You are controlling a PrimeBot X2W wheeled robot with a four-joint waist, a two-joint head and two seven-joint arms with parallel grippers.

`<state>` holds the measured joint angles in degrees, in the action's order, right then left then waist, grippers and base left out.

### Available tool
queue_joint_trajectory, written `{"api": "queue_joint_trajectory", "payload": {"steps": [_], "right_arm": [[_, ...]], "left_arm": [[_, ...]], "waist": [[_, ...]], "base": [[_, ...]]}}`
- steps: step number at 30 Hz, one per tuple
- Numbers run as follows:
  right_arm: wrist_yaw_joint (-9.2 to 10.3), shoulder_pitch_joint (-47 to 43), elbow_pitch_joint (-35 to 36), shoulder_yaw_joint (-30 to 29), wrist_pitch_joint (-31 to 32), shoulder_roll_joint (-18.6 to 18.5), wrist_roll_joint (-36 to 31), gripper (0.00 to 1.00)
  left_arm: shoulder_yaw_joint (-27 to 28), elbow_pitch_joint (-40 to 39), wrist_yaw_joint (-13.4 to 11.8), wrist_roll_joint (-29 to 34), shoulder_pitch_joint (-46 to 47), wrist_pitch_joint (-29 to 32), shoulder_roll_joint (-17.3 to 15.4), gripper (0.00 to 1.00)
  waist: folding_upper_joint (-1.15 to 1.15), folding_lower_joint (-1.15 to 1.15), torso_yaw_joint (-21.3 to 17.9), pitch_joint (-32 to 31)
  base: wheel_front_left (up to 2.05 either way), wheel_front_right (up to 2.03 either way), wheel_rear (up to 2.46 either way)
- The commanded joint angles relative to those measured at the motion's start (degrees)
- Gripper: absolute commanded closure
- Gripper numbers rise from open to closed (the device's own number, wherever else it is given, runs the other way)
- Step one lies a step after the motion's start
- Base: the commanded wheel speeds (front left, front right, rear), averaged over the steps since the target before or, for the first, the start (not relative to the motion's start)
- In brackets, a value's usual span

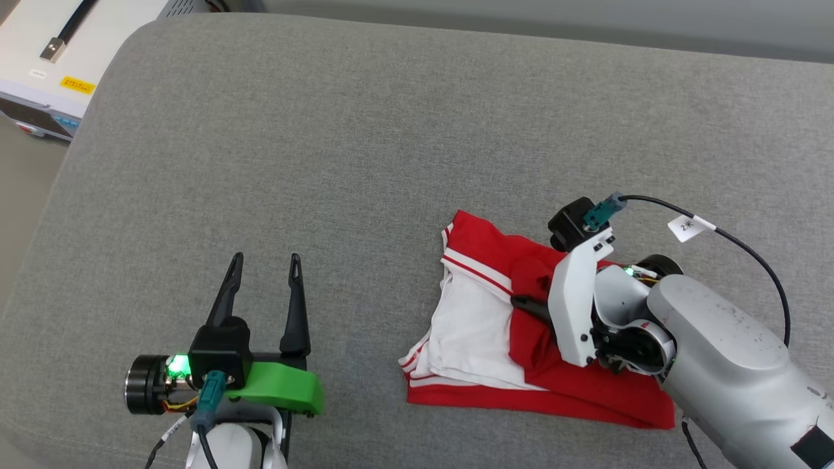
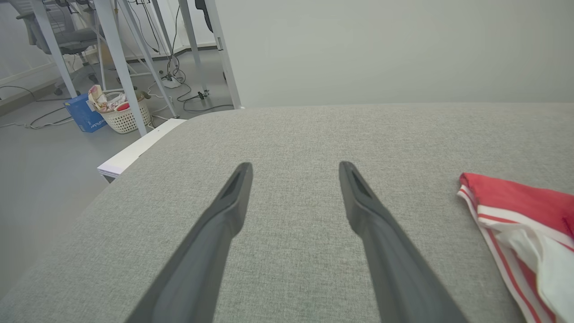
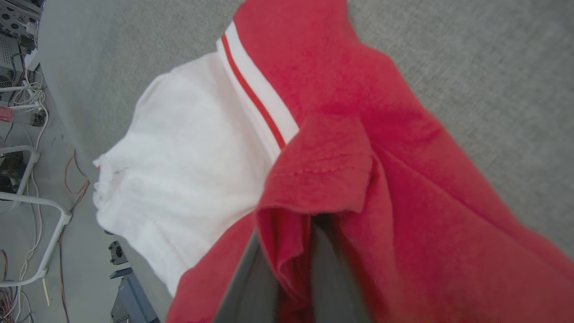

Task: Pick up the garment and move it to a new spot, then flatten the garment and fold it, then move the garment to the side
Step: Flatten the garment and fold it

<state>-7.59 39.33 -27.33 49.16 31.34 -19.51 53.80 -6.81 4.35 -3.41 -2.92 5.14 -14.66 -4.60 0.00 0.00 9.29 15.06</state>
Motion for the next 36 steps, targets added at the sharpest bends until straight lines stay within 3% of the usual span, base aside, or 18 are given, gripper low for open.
{"api": "queue_joint_trajectory", "payload": {"steps": [1,2,9,16,23,29,36], "right_arm": [[0.10,-0.02,-0.57,1.06,-1.30,-0.40,0.28,0.83],[0.10,0.12,0.29,1.36,-2.72,-0.90,0.47,0.00],[0.10,-1.10,8.27,-0.65,-14.78,-6.62,0.64,0.00],[0.10,-5.32,10.10,-12.25,-31.82,-9.51,-7.58,0.00],[0.10,-13.48,9.27,-27.32,-44.05,-6.25,-20.80,0.00],[0.10,-21.75,13.92,-38.89,-46.12,-0.65,-30.23,0.00],[0.10,-31.02,22.20,-46.09,-46.31,5.80,-36.57,0.00]], "left_arm": [[0.23,0.13,0.15,0.40,0.54,-0.34,0.36,0.00],[0.40,0.25,0.14,0.44,0.27,-0.34,0.37,0.00],[1.24,0.20,0.58,0.60,-1.26,-0.34,0.15,0.00],[1.99,-0.49,0.87,0.81,-2.62,-0.34,-0.17,0.00],[2.58,-1.38,0.88,0.93,-4.93,-0.34,-0.44,0.00],[2.87,-2.14,1.18,0.96,-5.95,-0.34,-0.75,0.00],[3.15,-2.69,1.47,1.03,-7.05,-0.34,-1.19,0.00]], "waist": [[0.00,0.00,-0.34,-0.60],[0.00,0.00,-0.54,-1.02],[0.00,0.00,-2.41,-3.94],[0.00,0.00,-4.74,-6.59],[0.00,0.00,-7.38,-8.83],[0.00,0.00,-8.50,-10.07],[0.00,0.00,-8.68,-11.16]], "base": [[0.00,0.00,0.00],[0.00,0.00,0.00],[0.00,0.00,0.00],[0.00,0.00,0.00],[0.00,0.00,0.00],[0.00,0.00,0.00],[0.00,0.00,0.00]]}}
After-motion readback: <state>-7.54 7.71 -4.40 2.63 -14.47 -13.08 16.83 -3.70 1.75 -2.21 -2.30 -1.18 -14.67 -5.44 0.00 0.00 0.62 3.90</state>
